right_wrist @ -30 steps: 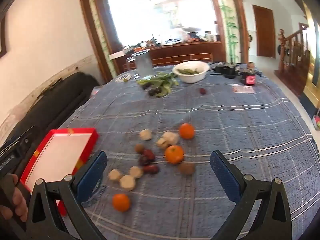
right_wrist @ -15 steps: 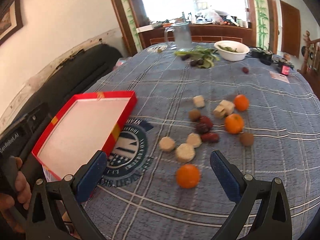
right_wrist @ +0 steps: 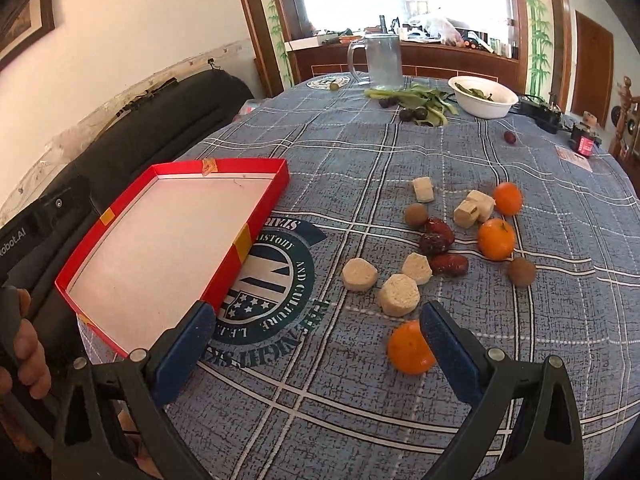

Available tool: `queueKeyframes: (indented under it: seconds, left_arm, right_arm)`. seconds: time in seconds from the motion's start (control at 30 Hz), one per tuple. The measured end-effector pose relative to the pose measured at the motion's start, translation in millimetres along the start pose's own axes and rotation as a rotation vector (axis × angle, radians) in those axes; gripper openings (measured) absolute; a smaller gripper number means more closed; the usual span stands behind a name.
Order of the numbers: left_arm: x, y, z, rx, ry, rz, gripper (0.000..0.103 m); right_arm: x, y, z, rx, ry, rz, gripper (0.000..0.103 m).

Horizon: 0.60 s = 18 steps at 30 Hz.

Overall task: Organize fruits
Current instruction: 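Move the right tool toward an orange while the left tool approaches a tan cake, then grasp the orange with the right tool while the left tool grasps a round tan cake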

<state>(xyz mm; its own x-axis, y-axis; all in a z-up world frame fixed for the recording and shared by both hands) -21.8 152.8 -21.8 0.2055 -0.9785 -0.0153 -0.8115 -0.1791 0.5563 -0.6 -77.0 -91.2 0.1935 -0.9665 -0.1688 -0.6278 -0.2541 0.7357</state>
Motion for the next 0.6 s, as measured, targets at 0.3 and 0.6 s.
queueKeyframes:
  seconds: [0.3, 0.6]
  left_arm:
    - [38, -22, 11, -0.118, -0.102, 0.154, 0.103]
    - [99, -39, 31, -0.272, -0.252, 0.330, 0.103]
  right_arm:
    - [23, -1, 1, -0.004, -0.015, -0.002, 0.084]
    - [50, -20, 3, -0.080, -0.084, -0.023, 0.055]
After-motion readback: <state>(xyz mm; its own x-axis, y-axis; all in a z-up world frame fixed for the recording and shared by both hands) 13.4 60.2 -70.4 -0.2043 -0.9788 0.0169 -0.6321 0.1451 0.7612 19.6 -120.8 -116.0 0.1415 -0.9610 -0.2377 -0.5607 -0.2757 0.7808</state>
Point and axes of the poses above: each gripper's, at about its wrist camera, not at the fingertips, and y roughly against the way its jaws point, x to its right, z to its underside, the point moved 4 cm from there along -y, roughly the way its jaws point, and after that the axes turned 3 degrees about -x, right-handed, at the moved point
